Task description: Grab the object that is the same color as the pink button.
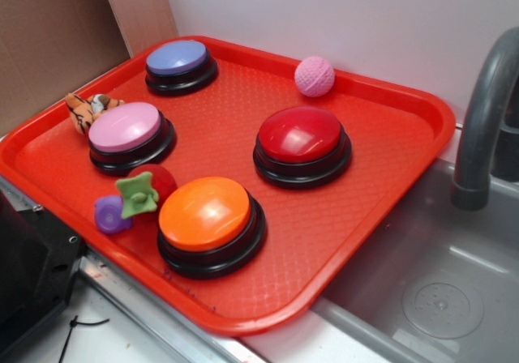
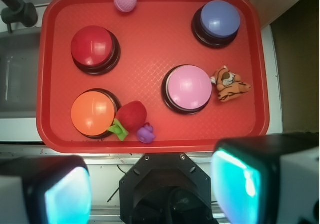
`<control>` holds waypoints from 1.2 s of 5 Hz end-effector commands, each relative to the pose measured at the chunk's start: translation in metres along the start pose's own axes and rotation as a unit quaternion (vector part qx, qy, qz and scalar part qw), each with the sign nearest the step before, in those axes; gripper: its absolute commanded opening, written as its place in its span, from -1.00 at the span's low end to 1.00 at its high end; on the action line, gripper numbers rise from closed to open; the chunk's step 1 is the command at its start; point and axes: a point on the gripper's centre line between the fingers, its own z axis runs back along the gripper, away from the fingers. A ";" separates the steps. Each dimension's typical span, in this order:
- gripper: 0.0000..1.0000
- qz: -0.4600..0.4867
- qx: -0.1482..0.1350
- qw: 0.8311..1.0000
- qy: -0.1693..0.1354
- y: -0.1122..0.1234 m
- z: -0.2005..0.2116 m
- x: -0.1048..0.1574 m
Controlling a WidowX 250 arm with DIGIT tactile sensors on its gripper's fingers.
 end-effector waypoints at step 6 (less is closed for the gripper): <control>1.00 0.023 0.017 0.989 -0.147 0.020 -0.106 0.118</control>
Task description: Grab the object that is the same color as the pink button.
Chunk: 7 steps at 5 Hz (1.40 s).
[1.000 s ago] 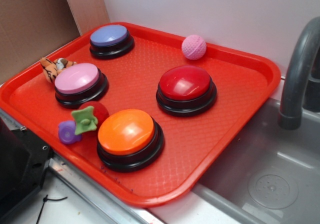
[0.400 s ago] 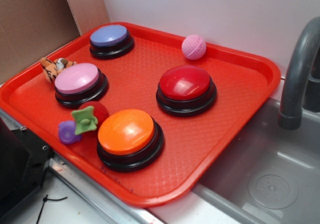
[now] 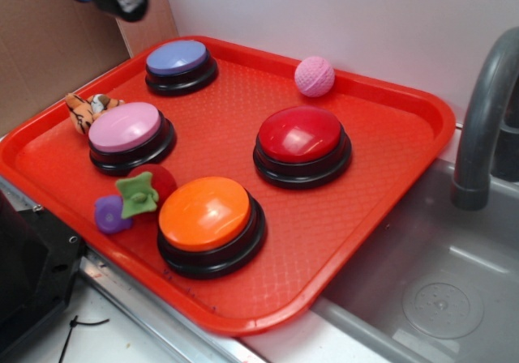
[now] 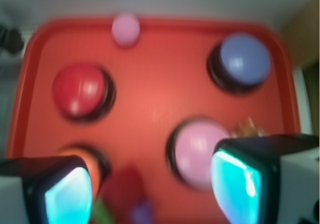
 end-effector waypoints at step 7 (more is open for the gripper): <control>1.00 -0.051 0.006 0.997 -0.048 -0.037 -0.144 0.120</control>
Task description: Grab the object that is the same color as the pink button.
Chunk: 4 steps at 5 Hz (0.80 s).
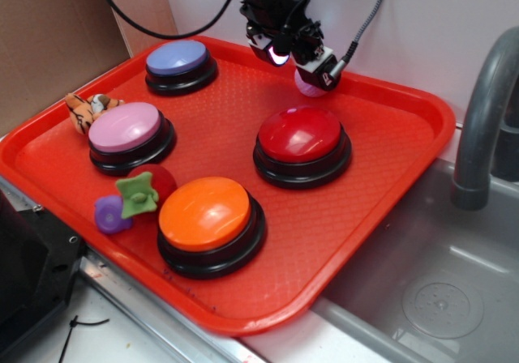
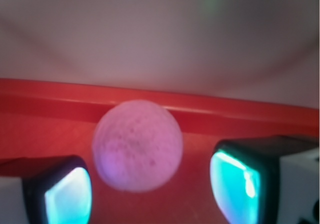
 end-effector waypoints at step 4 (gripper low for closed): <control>-1.00 0.019 0.040 0.998 0.049 -0.009 0.016 0.015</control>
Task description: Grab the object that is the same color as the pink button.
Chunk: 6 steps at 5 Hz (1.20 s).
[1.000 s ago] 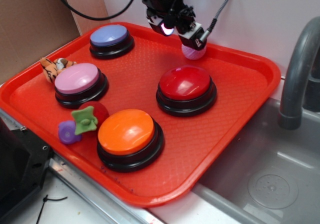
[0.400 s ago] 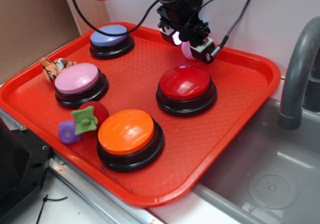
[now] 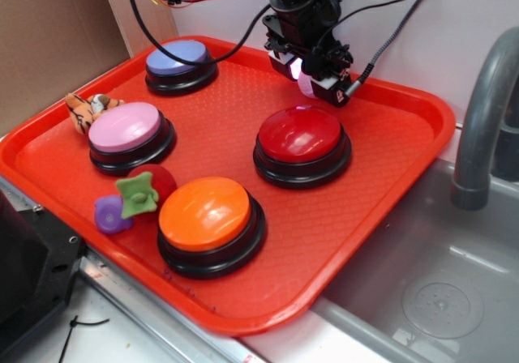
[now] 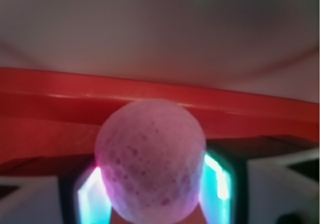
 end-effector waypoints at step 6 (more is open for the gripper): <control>-1.00 0.106 -0.028 0.989 0.095 0.014 0.193 -0.124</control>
